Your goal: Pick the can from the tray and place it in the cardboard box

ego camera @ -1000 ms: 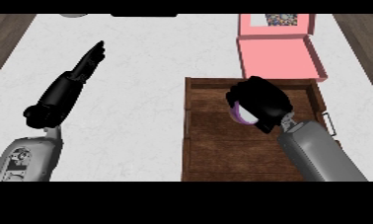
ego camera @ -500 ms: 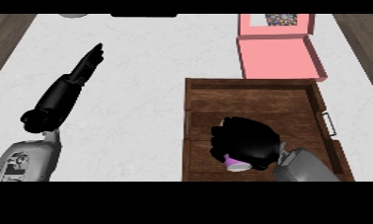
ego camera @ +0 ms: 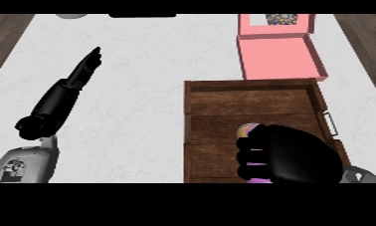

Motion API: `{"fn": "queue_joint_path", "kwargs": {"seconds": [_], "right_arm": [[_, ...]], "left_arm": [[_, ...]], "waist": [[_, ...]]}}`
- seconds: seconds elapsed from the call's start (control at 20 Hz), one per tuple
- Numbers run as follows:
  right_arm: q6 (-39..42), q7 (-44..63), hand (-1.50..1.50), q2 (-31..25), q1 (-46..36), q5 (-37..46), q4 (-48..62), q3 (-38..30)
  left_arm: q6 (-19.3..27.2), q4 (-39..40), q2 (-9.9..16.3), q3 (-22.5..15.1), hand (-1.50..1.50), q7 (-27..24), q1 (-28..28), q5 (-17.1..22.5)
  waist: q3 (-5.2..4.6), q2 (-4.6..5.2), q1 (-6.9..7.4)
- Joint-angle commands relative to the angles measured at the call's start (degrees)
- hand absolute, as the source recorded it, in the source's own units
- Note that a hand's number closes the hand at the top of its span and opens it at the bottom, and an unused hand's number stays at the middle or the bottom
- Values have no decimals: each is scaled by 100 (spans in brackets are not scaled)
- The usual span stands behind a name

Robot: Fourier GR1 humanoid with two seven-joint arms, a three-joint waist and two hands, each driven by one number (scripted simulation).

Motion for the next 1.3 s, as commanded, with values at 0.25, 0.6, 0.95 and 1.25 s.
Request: {"fn": "queue_joint_path", "kwargs": {"seconds": [0.25,0.6,0.95,1.25], "right_arm": [[1048,1767,150,704,-460,-1862,-184,-1973],[1179,2843,150,721,-2164,-2146,1269,-2991],[462,2097,150,130,-3427,-1124,3545,-2874],[1124,1607,150,-646,-3789,-565,5046,-2396]], "left_arm": [[-93,152,41,79,0,-32,-68,45],[1,741,-1,96,0,-579,-250,-172],[3,40,-228,-99,0,149,-320,-98],[-27,278,-223,-166,0,76,-597,-207]], "waist": [[-5,25,37],[-5,55,108],[4,75,237],[2,124,284]]}}
